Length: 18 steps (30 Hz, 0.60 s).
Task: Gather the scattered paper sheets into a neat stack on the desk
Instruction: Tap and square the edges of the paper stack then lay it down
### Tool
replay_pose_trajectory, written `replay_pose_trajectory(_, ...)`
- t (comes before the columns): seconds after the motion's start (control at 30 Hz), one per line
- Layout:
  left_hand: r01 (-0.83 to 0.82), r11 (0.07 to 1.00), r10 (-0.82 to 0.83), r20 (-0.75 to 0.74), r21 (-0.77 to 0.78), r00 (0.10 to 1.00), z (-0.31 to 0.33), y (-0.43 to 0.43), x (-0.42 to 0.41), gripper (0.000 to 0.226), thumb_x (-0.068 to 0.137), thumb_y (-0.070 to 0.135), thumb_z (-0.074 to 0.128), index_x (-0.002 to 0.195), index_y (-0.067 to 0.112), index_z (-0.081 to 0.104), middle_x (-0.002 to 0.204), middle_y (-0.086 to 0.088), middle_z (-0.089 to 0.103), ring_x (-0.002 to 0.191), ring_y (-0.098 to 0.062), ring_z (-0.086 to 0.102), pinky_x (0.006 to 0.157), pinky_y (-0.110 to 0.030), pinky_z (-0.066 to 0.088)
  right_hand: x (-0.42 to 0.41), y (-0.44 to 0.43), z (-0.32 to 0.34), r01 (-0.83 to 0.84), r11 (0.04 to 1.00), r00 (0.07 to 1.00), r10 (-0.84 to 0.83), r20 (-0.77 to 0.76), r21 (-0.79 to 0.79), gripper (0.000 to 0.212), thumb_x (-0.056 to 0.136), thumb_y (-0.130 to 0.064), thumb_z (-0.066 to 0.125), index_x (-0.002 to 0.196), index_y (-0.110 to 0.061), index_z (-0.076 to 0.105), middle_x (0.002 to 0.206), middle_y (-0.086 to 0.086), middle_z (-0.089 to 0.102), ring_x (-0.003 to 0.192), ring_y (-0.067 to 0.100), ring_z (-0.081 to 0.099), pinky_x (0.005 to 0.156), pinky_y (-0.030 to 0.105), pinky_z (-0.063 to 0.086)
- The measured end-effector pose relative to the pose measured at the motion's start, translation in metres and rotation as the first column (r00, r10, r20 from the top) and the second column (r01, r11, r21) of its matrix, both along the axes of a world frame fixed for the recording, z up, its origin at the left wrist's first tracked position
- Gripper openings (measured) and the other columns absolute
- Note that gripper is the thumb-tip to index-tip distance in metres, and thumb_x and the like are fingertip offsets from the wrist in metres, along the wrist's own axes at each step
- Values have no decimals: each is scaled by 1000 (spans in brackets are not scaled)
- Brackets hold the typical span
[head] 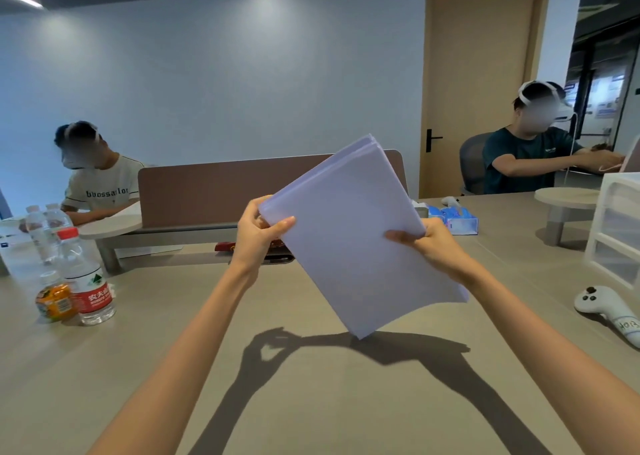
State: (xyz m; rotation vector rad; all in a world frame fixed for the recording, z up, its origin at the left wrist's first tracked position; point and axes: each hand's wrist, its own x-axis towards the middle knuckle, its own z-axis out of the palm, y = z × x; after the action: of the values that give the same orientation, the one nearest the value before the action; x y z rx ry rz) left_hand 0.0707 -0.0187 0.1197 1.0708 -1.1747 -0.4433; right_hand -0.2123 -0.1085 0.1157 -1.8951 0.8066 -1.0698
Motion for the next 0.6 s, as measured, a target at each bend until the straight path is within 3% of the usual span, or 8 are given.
replay_pose_trajectory(0.13,-94,996,93,164,-1,982,3,13,10,45,74,11,81,114,17,60,110,-1,67,94,-20,68,73,-35,60,-4,9,11,-12,996,995,3,-97,-84,4,89,-26,66,89,-24,70,84,-3,72,68,12,69,54,19,53)
replay_pose_trajectory(0.3,-6,977,-76,375,212,924,12,24,6,31,72,24,76,101,17,68,98,-1,72,82,-14,70,63,-24,57,-1,10,21,1,968,949,-81,-305,-253,7,88,-29,67,93,-28,71,90,-1,71,80,21,68,66,30,55)
replay_pose_trajectory(0.37,58,962,-153,353,266,923,12,26,0,31,72,28,74,100,15,69,95,-1,73,84,-17,71,68,-26,58,3,14,26,-16,940,899,-135,-416,-340,18,88,-32,67,104,-28,72,93,0,71,82,22,67,70,34,57)
replay_pose_trajectory(0.47,149,933,-222,197,327,955,1,28,-9,37,72,37,73,104,18,67,95,-3,73,87,-20,71,72,-33,59,13,19,29,-26,885,819,-248,-518,-464,30,86,-37,67,112,-22,71,100,4,71,85,24,66,75,39,57)
replay_pose_trajectory(0.6,164,923,-202,75,348,977,-19,28,-17,43,74,45,69,109,22,62,98,-7,71,88,-26,71,75,-41,59,21,20,19,-61,838,793,-290,-536,-543,32,85,-41,67,109,-20,72,101,4,72,77,18,61,54,19,41)
